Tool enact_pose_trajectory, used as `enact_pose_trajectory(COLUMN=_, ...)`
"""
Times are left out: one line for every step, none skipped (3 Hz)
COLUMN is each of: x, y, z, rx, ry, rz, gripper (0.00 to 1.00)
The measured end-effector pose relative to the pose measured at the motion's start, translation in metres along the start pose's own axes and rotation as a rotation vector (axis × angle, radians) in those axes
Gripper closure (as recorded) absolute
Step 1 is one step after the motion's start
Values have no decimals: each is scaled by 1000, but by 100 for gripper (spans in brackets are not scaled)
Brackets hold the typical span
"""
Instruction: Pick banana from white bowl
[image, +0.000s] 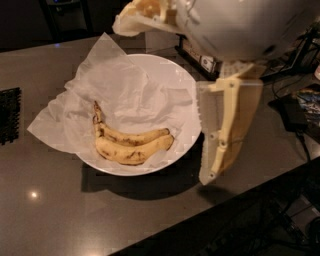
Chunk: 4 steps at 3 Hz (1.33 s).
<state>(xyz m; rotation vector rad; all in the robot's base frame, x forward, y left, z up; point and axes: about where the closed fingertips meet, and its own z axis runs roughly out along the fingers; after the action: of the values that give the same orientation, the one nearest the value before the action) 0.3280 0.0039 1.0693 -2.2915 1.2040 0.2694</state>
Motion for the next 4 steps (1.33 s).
enact_pose_trajectory(x=-18, y=-15, z=37, rx=-58, ry=-20, rz=-23, gripper=0)
enact_pose_trajectory(x=-15, y=-36, z=63, rx=-89, ry=-28, rz=4, gripper=0)
enact_pose_trajectory(x=1, y=-60, z=78, rx=-103, ry=-39, rz=56, gripper=0)
enact_pose_trajectory(x=13, y=-74, z=98, rx=-119, ry=-54, rz=97, gripper=0)
